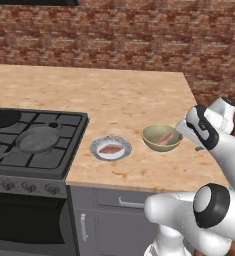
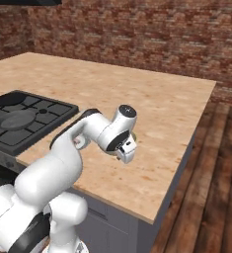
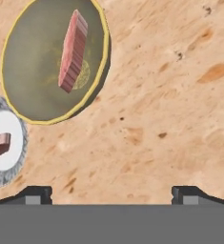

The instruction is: Place one of the steaks on the plate and the other in the bowl. Then place the bowl in the fridge.

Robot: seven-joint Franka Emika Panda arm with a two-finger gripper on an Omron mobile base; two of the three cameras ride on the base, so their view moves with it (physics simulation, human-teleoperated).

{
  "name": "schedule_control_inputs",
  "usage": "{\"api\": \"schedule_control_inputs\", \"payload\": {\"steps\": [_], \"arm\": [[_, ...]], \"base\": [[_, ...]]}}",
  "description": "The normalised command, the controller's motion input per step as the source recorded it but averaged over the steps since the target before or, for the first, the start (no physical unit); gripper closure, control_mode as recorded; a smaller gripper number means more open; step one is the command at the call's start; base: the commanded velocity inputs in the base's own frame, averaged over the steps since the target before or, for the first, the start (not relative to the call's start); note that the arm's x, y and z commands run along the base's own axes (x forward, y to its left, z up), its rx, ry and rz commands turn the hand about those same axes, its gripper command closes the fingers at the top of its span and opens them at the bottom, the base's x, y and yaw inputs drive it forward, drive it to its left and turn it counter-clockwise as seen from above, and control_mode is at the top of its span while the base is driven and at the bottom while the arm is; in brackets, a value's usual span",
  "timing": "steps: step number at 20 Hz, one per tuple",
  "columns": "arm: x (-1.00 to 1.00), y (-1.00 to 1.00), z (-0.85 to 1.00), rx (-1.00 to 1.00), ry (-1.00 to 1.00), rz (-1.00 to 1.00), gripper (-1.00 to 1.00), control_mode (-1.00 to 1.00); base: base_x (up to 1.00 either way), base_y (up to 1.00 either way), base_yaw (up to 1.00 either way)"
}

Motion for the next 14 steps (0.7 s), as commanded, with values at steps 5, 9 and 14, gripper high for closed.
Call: {"api": "schedule_control_inputs", "payload": {"steps": [5, 9, 14], "arm": [[0.35, 0.00, -0.16, 0.00, 0.01, -0.01, -1.00, -1.00], [0.30, 0.00, -0.15, 0.00, 0.00, 0.00, -1.00, -1.00], [0.26, 0.00, -0.20, 0.00, 0.00, -0.01, -1.00, -1.00]], "base": [[0.00, 0.00, 0.00], [0.00, 0.00, 0.00], [0.00, 0.00, 0.00]]}}
